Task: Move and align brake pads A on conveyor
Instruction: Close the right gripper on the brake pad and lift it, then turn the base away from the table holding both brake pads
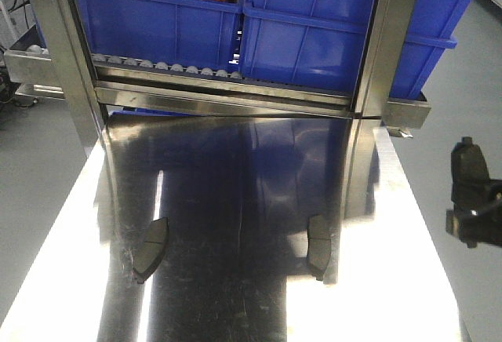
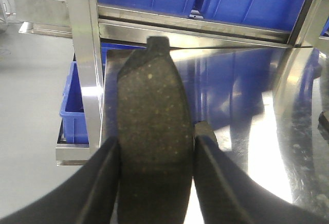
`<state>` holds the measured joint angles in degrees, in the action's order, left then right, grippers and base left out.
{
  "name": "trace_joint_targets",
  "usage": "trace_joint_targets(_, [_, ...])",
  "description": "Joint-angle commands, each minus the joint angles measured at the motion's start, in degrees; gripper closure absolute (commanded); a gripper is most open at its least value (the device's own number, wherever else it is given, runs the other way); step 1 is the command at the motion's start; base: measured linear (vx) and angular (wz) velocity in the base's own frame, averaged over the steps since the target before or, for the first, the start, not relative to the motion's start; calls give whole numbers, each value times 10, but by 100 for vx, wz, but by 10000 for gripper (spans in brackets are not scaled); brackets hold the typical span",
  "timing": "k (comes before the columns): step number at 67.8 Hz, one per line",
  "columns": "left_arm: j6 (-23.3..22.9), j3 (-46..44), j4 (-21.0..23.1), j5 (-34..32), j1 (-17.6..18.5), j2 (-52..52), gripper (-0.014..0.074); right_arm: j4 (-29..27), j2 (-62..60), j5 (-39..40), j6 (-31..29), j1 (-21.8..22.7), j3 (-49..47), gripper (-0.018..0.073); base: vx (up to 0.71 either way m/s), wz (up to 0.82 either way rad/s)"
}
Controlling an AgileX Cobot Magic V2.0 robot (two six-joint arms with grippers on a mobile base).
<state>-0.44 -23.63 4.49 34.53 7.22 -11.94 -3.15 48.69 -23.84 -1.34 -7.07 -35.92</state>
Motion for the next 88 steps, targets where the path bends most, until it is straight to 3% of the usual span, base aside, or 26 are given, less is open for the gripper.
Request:
trace_joint_targets(1, [-6,-15,6,-52,2,-6,603,0,-51,82,-6,1,26,564,0,0])
trace_joint_targets(17, [-6,-15,6,-52,2,-6,603,-31,-164,83,-6,1,96,564,0,0])
trace_joint_targets(35, [-6,-15,6,-52,2,-6,603,-30,-260,81,-6,1,123,564,0,0])
trace_joint_targets(88, [-6,-15,6,-52,2,-6,603,-30,-268,79,-5,1,123,564,0,0])
